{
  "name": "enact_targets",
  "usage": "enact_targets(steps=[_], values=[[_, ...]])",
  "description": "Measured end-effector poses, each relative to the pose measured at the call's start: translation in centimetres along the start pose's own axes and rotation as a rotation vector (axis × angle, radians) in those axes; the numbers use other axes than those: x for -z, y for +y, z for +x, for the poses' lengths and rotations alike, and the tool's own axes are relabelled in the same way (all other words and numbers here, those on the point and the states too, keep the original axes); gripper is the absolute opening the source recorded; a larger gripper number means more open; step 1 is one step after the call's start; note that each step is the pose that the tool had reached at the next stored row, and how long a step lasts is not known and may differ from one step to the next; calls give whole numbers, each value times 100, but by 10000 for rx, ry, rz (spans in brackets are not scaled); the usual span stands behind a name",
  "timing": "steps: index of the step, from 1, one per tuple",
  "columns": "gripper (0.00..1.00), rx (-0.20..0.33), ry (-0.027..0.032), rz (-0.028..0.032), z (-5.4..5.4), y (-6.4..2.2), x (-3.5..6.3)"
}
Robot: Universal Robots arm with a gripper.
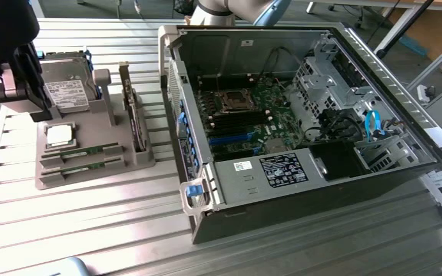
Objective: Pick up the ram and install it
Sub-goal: 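Pick up the ram and move it above insertion slot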
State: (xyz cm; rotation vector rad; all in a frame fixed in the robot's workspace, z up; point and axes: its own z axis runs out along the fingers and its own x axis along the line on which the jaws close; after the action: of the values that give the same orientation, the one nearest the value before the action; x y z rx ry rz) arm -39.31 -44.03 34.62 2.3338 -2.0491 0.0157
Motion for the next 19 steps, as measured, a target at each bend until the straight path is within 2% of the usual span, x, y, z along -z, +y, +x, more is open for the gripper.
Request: enact_targets(steps=[19], values=[[30, 264, 11, 9, -2, -1, -56]])
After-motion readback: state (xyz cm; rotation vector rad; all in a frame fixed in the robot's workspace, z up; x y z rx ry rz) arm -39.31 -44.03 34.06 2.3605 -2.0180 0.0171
